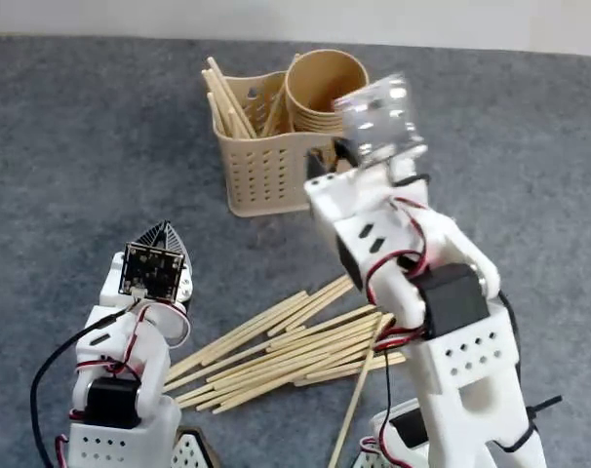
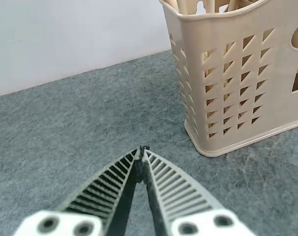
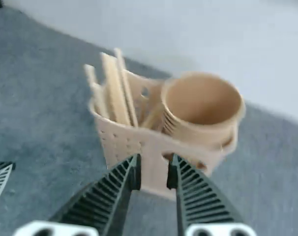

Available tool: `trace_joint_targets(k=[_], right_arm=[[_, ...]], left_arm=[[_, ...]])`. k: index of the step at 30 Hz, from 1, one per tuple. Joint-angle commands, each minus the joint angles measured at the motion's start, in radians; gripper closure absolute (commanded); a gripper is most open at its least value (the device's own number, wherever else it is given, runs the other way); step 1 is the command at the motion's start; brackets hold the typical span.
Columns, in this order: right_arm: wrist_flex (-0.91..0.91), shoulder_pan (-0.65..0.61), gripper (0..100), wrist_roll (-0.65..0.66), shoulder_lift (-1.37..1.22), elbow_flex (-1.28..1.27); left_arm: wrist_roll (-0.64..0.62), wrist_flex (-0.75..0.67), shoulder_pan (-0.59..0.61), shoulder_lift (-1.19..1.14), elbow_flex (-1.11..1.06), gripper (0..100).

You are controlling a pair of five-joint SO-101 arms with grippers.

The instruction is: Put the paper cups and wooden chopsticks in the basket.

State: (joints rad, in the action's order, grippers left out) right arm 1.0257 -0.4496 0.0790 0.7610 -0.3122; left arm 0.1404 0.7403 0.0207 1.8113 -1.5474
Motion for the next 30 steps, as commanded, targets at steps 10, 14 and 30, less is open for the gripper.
trace_joint_targets(k=[10, 14, 30], right_arm=[[0.377, 0.079, 89.0, -0.385, 0.035, -0.012], [0.38, 0.076, 89.0, -0.437, 0.044, -0.133], [0.338, 0.081, 88.9, -0.506, 0.031, -0.509]], left_arm=[[0.003, -0.02, 0.001, 0.007, 0.01, 99], [0.003, -0.02, 0.001, 0.007, 0.01, 99], [0.003, -0.02, 0.001, 0.007, 0.01, 99]])
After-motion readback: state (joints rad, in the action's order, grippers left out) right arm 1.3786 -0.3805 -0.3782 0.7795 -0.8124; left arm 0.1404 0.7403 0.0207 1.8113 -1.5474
